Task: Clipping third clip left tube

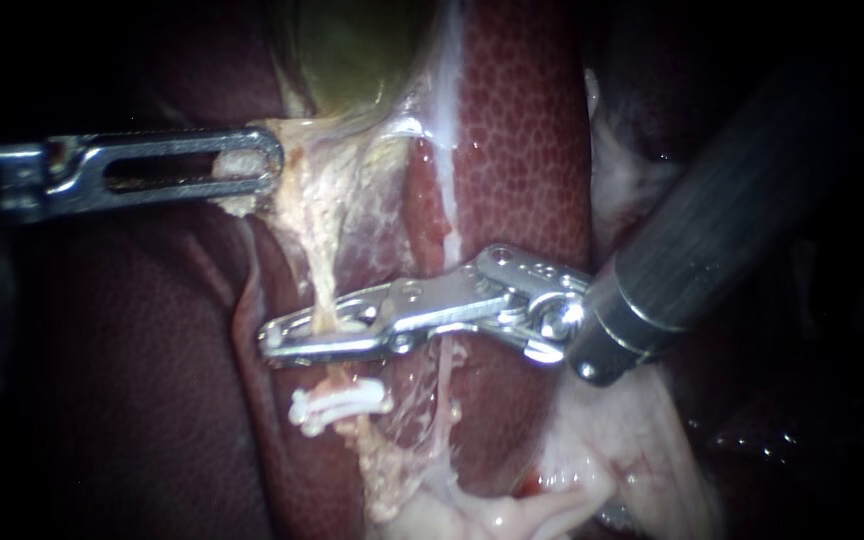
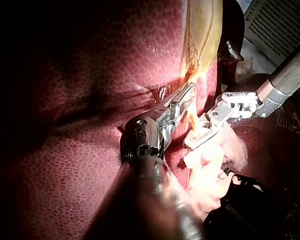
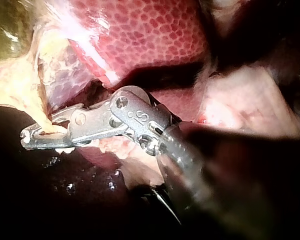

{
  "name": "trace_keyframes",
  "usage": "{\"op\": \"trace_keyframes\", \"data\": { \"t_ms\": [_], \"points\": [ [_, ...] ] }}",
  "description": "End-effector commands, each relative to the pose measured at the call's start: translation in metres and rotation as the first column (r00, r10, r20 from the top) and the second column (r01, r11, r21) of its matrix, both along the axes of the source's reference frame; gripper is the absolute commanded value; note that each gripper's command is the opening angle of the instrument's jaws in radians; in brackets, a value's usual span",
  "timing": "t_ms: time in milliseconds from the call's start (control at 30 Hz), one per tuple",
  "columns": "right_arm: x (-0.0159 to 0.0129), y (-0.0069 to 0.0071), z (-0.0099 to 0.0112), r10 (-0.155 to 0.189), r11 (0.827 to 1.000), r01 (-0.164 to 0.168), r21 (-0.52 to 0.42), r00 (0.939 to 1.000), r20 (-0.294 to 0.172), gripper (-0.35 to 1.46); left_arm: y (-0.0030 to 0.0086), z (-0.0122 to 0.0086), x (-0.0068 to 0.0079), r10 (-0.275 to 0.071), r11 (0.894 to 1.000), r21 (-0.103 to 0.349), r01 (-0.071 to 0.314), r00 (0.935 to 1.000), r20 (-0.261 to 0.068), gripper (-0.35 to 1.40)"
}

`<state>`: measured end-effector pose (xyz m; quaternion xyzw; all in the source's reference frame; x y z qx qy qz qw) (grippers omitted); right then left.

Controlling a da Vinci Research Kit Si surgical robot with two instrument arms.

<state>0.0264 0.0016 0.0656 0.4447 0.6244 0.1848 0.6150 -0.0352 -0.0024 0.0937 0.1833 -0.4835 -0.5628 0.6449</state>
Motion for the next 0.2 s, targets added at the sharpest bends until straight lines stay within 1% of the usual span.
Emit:
{"op": "trace_keyframes", "data": {
  "t_ms": [33,133,167,200],
  "points": [
    [0.0,0.0,-0.0001,0.0,1.0,0.0,-0.001,1.0,-0.001,-0.26,0.0,0.0,0.0,0.0,1.0,0.0,0.0,1.0,0.0,-0.25],
    [0.0,0.0001,0.0,-0.001,1.0,0.001,0.005,1.0,0.001,-0.27,0.0,0.0,0.0,0.0,1.0,0.0,0.0,1.0,0.0,-0.25],
    [0.0,0.0001,0.0,-0.001,1.0,0.001,0.005,1.0,0.001,-0.24,0.0,0.0,0.0,0.0,1.0,0.0,0.0,1.0,0.0,-0.25],
    [-0.0001,0.0001,-0.0001,-0.001,1.0,0.001,0.005,1.0,0.0,-0.13,0.0,0.0,0.0,0.0,1.0,0.0,0.0,1.0,0.0,-0.25]
  ]
}}
